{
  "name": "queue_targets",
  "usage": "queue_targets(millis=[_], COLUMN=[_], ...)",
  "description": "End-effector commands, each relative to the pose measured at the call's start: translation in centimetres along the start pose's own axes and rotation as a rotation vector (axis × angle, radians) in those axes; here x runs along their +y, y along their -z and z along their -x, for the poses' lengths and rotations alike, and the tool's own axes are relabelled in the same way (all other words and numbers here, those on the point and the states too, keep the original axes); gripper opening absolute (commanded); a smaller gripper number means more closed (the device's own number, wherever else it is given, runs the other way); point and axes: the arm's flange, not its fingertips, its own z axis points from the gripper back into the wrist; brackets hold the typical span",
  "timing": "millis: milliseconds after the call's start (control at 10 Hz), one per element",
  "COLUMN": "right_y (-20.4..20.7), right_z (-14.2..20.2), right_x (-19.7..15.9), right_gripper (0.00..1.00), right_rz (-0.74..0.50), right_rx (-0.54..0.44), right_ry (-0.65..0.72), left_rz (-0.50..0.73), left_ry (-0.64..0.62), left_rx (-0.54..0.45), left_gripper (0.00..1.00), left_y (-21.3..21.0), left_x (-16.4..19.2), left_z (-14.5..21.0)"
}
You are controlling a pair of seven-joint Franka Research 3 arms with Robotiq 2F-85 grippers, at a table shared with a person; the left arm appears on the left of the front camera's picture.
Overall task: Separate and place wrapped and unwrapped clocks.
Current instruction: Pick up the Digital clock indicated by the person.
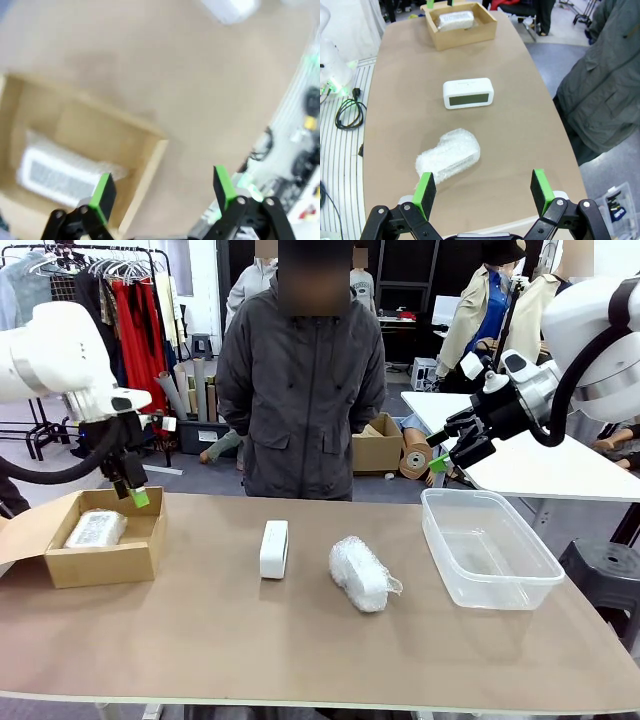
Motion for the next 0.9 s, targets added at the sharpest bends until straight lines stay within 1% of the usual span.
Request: queue_targets(millis=[0,200,400,500,700,800], right_y=[-0.1,-0.1,-0.1,-0.1,-0.1,-0.1], right_z=[-0.1,-0.1,-0.1,-0.1,-0.1,-0.1], right_x=[0.0,0.0,0.0,0.0,0.0,0.0], right_gripper=[1.0,1.0,1.0,1.0,1.0,1.0], right_rz=[-0.004,-0.004,-0.004,-0.004,-0.004,-0.004], right_rx=[-0.012,-0.012,-0.012,-0.012,-0.012,-0.012], right_ry=[-0.002,-0.002,-0.002,-0.002,-0.002,-0.002], left_rz=[0.132,0.153,0.134,0.109,0.043,0.02], left_ry=[0.223,0.437,0.605,0.653,0.684,0.7], left_rx=[-0.08,-0.233,-0.377,-0.457,-0.575,-0.599], left_gripper=[1.0,1.0,1.0,1.0,1.0,1.0], left_y=[-2.7,-5.3,-7.2,-8.1,-9.7,-10.2], left_x=[0.8,-0.2,-0.9,-1.0,-1.4,-2.0], left_z=[1.2,0.9,1.0,1.3,1.5,1.3])
